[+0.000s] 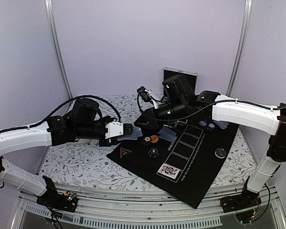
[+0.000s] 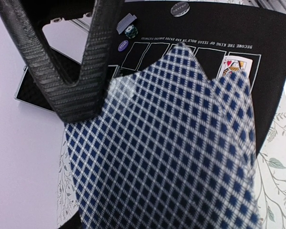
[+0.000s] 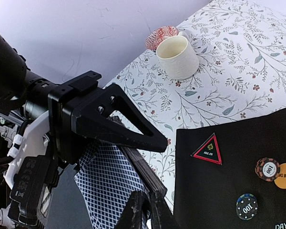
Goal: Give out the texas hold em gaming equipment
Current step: Pick up the poker card from the face-down deck piles.
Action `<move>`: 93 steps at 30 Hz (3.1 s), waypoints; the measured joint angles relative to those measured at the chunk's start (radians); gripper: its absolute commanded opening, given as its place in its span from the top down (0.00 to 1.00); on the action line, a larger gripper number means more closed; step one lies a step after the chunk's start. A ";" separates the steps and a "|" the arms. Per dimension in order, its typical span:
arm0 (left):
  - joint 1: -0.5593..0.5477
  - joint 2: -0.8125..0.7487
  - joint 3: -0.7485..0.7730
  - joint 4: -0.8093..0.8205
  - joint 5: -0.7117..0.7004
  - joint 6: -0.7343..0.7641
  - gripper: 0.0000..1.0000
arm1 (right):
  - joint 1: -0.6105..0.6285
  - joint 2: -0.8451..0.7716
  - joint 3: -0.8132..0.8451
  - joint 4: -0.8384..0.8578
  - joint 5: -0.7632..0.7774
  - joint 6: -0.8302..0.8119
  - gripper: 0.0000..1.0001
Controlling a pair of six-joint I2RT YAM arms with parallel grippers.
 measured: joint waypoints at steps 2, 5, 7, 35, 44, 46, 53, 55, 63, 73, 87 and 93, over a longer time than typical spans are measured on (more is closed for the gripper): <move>0.000 0.000 0.000 0.000 0.000 0.000 0.52 | 0.000 0.000 -0.005 0.009 -0.009 0.009 0.85; 0.000 0.000 0.000 0.000 0.000 0.000 0.52 | 0.000 0.000 -0.005 0.021 -0.019 0.021 0.75; 0.000 0.000 0.000 0.000 0.000 0.000 0.52 | 0.000 0.000 -0.006 0.026 -0.018 0.026 0.68; 0.000 0.000 0.000 0.000 0.000 0.000 0.52 | 0.003 0.010 -0.011 -0.025 0.030 0.041 0.49; 0.000 0.000 0.000 0.000 0.000 0.000 0.52 | 0.003 0.010 -0.011 -0.053 0.035 0.040 0.72; 0.000 0.000 0.000 0.000 0.000 0.000 0.52 | 0.003 0.010 -0.011 -0.058 0.036 0.039 0.76; 0.000 0.000 0.000 -0.002 0.000 0.000 0.52 | 0.003 0.010 -0.007 -0.077 0.036 0.037 0.92; 0.000 0.000 0.000 -0.002 0.000 0.000 0.52 | 0.003 0.010 -0.001 -0.082 0.035 0.038 0.96; 0.000 0.000 0.000 -0.003 -0.003 0.000 0.52 | 0.003 0.010 0.005 -0.082 0.030 0.040 0.98; 0.000 0.000 0.000 0.008 -0.001 0.000 0.52 | 0.004 -0.018 0.005 -0.081 0.043 0.043 0.98; 0.000 -0.005 0.000 0.008 -0.005 -0.003 0.52 | 0.018 -0.020 -0.002 -0.030 0.087 0.099 0.98; 0.000 -0.013 0.000 0.008 -0.006 -0.003 0.52 | 0.025 -0.020 -0.003 -0.009 0.086 0.116 0.89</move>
